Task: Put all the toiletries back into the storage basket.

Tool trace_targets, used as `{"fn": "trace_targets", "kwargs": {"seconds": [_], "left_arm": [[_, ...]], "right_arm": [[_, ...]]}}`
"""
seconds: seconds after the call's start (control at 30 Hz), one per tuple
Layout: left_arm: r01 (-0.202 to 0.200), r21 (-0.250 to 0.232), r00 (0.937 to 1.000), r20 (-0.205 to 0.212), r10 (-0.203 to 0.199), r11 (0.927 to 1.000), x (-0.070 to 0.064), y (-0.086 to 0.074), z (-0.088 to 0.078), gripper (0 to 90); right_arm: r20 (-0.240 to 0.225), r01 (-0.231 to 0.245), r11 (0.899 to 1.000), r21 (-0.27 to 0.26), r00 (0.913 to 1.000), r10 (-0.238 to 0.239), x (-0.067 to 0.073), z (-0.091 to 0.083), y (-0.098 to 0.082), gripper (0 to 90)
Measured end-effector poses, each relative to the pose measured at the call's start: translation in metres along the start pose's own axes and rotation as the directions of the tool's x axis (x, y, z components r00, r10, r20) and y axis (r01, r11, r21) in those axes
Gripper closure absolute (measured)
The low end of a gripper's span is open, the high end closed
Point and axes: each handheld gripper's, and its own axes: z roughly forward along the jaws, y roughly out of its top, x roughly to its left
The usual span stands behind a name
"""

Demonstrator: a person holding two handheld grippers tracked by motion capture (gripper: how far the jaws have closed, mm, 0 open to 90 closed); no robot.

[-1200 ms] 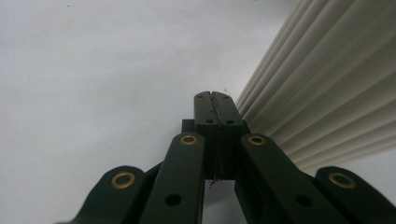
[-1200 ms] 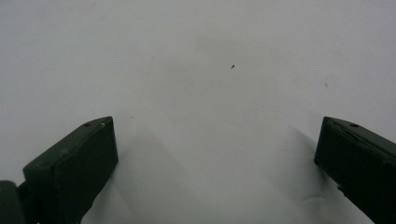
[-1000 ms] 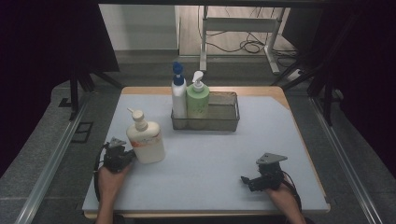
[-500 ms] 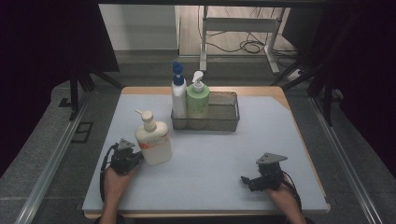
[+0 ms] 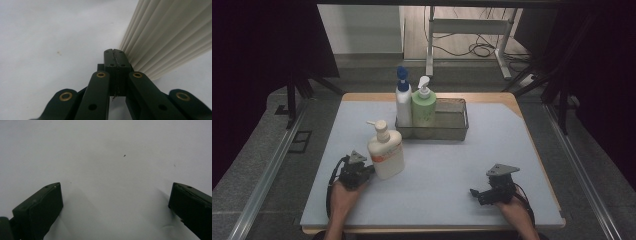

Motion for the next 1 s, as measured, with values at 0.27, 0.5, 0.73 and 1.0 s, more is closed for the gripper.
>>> {"fn": "trace_targets", "kwargs": {"seconds": [0.27, 0.5, 0.73, 1.0], "left_arm": [[-0.022, 0.009, 0.9995, 0.022, 0.021, 0.9997, -0.013, 0.001, 0.001, 89.4], [-0.049, 0.018, 0.9981, 0.038, 0.048, 0.9987, -0.023, 0.002, 0.004, 89.4], [-0.077, 0.024, 0.9954, 0.059, 0.076, 0.9967, -0.036, 0.004, 0.006, 89.4], [-0.116, 0.043, 0.9898, 0.089, 0.111, 0.9924, -0.05, 0.006, 0.007, 89.3]], "right_arm": [[0.0, 0.0, 1.0, 0.0, 1.0, 0.0, 0.0, 0.0, 0.0, 0.0], [0.0, 0.0, 1.0, 0.0, 1.0, 0.0, 0.0, 0.0, 0.0, 0.0], [0.0, 0.0, 1.0, -0.001, 1.0, 0.0, 0.0, 0.0, 0.0, 0.0], [0.0, 0.0, 1.0, -0.001, 1.0, 0.0, 0.0, 0.0, 0.0, 0.0]]}}
